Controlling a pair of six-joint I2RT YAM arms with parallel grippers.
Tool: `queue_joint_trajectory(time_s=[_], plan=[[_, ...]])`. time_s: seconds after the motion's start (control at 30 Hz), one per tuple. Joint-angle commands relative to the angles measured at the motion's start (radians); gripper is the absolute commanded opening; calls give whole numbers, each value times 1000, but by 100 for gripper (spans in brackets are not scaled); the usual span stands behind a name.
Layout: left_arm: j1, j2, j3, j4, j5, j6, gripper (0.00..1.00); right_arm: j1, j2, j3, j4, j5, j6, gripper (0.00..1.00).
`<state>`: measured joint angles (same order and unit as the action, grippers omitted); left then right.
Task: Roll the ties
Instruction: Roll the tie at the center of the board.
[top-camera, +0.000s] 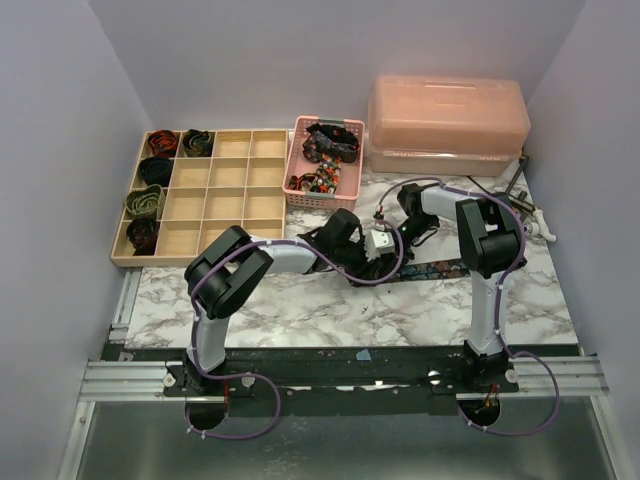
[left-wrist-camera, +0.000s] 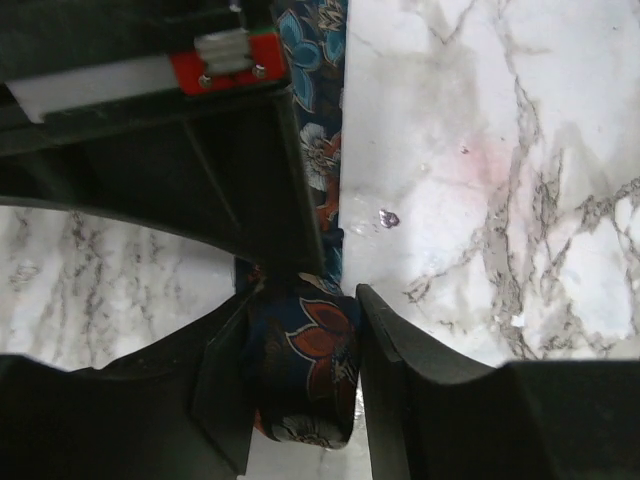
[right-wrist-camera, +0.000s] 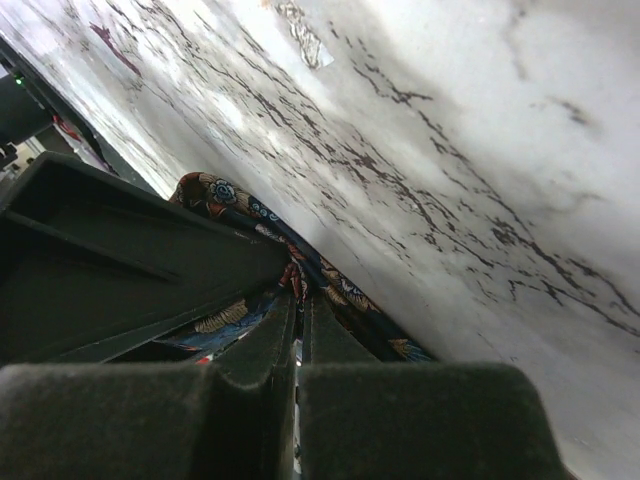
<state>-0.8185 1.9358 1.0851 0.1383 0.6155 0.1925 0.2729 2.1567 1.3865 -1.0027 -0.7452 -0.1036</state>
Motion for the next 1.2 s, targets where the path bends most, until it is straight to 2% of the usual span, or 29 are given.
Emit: queue_joint_trajectory(time_s=[0.0,0.13,0.27,0.4,0.5,0.6,0.77,0.83,1.03,1.1,1.17], plan=[[-5,57,-21,10,-84,-2,43,9,78,-30,157,133,-17,1],[-5,76,-37,8,-144,26,41,10,72,-24,154,93,-4,1],[-6,78,-31,-33,-148,43,32,9,55,-24,145,40,0,1],[-6,57,-41,-92,-155,85,21,1,1,-7,105,-24,-12,12],[-7,47,-42,-155,-184,129,17,-35,-32,23,41,-56,-38,25],[-7,40,-38,-213,-216,158,16,-86,-65,37,-17,-90,-82,33],[-6,50,-1,-276,-223,135,18,-92,-107,30,-41,-204,-107,41],[-5,55,11,-284,-215,114,19,-86,-94,32,-37,-225,-95,39],[-5,71,33,-301,-209,69,19,-72,-57,19,8,-185,-84,13],[-5,78,39,-307,-212,67,19,-64,-43,20,20,-202,-78,10],[-6,83,50,-317,-221,65,19,-58,-34,23,17,-246,-72,12]])
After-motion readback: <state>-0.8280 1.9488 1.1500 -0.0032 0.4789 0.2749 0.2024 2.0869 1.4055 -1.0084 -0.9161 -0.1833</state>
